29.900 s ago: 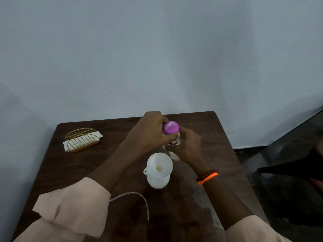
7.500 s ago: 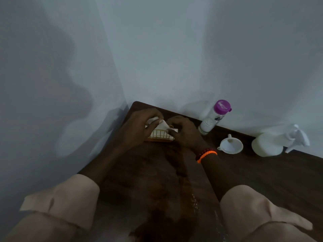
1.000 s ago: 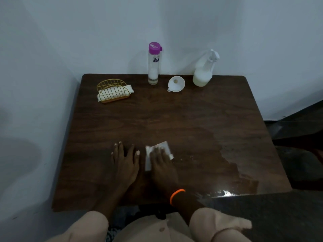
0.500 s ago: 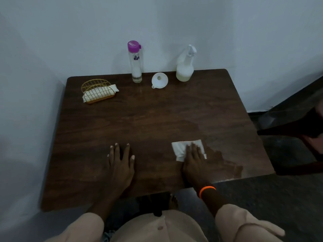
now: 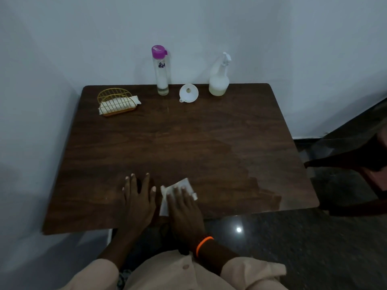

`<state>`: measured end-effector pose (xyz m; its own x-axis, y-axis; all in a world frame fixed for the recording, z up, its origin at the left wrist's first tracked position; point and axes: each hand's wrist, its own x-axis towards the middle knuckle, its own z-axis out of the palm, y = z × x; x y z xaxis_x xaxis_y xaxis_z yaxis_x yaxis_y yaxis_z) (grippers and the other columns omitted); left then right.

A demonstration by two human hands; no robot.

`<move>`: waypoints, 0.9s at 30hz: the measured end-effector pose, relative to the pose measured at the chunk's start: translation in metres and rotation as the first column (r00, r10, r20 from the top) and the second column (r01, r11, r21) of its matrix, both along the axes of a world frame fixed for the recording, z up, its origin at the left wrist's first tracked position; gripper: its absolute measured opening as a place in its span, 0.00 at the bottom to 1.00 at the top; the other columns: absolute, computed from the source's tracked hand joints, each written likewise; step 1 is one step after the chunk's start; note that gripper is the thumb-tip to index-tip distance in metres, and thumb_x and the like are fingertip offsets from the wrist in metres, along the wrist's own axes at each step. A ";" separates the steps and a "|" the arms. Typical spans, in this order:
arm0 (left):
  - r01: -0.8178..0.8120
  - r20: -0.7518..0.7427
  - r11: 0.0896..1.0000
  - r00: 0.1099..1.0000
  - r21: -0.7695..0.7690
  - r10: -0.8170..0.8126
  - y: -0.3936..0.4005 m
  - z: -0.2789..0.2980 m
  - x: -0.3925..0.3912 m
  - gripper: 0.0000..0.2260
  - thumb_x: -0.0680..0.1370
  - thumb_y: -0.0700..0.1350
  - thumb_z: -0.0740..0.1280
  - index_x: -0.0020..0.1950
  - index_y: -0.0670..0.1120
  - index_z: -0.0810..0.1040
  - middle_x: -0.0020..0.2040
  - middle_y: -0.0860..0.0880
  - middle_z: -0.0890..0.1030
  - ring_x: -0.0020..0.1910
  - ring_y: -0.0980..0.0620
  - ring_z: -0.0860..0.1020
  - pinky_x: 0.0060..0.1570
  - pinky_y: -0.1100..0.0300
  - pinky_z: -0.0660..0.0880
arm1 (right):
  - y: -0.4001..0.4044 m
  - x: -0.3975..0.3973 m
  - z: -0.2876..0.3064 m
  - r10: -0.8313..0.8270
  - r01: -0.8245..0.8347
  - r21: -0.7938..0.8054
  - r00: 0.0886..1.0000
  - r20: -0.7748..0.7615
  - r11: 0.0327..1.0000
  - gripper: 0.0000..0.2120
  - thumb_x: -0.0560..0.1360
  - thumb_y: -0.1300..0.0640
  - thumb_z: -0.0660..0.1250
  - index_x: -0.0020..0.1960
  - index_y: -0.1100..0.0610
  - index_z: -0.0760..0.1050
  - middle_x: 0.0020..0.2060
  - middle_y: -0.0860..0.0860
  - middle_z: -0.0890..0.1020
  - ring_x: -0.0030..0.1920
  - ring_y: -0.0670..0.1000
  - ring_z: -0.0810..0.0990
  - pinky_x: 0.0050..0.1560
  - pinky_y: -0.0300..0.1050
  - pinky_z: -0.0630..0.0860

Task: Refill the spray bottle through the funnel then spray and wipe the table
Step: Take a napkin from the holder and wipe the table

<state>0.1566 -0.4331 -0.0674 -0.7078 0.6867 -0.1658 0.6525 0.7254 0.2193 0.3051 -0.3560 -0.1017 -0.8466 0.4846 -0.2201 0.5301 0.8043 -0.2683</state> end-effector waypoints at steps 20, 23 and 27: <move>0.603 0.178 0.783 0.763 0.151 -0.622 0.054 -0.009 0.123 0.21 0.81 0.48 0.57 0.70 0.42 0.76 0.73 0.41 0.74 0.74 0.44 0.71 0.72 0.45 0.69 | 0.058 0.134 0.011 -0.407 0.408 -0.066 0.913 0.026 0.911 0.33 0.83 0.42 0.52 0.82 0.56 0.48 0.81 0.59 0.48 0.81 0.59 0.48 0.79 0.59 0.53; 0.684 0.182 0.709 0.686 0.171 -0.705 0.080 -0.012 0.140 0.22 0.84 0.45 0.57 0.78 0.41 0.65 0.79 0.46 0.56 0.79 0.49 0.58 0.77 0.51 0.54 | 0.067 0.142 0.015 -0.312 0.312 0.005 0.950 0.004 0.950 0.36 0.78 0.42 0.60 0.78 0.63 0.60 0.77 0.64 0.60 0.78 0.61 0.61 0.76 0.58 0.63; 0.720 0.162 0.691 0.690 -0.058 -0.706 0.104 -0.036 0.149 0.32 0.85 0.48 0.59 0.82 0.42 0.45 0.79 0.46 0.37 0.81 0.50 0.40 0.75 0.56 0.37 | 0.077 0.155 0.008 -0.282 0.282 -0.007 0.959 0.004 0.959 0.35 0.76 0.51 0.69 0.76 0.66 0.63 0.76 0.63 0.63 0.76 0.61 0.64 0.73 0.57 0.70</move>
<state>0.3057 -0.3294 -0.1032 0.0181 0.9482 -0.3173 0.9572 0.0753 0.2795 0.4598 -0.2786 -0.0936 -0.6753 0.7017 -0.2272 0.7358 0.6202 -0.2720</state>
